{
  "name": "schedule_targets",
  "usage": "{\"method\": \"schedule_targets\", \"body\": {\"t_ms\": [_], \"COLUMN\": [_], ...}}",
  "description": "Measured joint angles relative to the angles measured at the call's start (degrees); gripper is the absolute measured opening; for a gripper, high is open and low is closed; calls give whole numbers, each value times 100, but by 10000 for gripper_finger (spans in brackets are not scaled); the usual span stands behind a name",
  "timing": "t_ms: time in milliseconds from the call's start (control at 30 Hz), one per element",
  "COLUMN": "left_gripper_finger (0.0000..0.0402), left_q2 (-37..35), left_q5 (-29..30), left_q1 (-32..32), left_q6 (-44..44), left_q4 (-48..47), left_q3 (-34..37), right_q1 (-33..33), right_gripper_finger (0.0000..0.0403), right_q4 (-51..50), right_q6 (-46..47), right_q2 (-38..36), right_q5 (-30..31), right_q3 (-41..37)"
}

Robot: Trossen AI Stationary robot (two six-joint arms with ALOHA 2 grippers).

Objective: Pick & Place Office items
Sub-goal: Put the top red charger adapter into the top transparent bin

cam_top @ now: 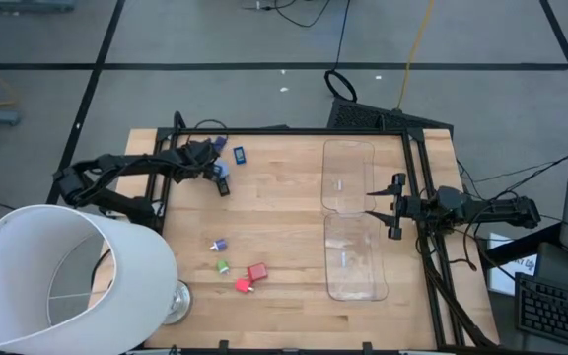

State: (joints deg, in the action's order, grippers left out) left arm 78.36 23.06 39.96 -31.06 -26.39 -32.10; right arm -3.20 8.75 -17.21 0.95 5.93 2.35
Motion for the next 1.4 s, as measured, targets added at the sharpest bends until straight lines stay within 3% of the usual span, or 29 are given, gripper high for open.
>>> {"method": "schedule_targets", "body": {"t_ms": [300, 500, 600, 700, 1033, 1400], "left_gripper_finger": [283, 308, 318, 320, 322, 322], "left_q2": [1, 11, 23, 18, 17, 5], "left_q5": [-184, -191, -726, -1136, -758, -1146], "left_q1": [141, 213, 208, 210, 185, 145], "left_q6": [658, 882, 972, 922, 541, 255], "left_q4": [-70, -84, -137, -130, -67, 303], "left_q3": [3, 9, 31, 24, 20, 7], "right_q1": [-2, -1, 0, -2, 0, 0], "right_gripper_finger": [212, 212, 212, 212, 212, 212], "right_q4": [0, 0, 2, 0, 2, 0], "right_q6": [0, 0, 0, 0, 0, 0], "right_q2": [0, 0, -2, -2, -2, -2], "right_q5": [2, 0, 2, 0, 0, 0], "right_q3": [0, 1, 0, 0, 2, 2]}}
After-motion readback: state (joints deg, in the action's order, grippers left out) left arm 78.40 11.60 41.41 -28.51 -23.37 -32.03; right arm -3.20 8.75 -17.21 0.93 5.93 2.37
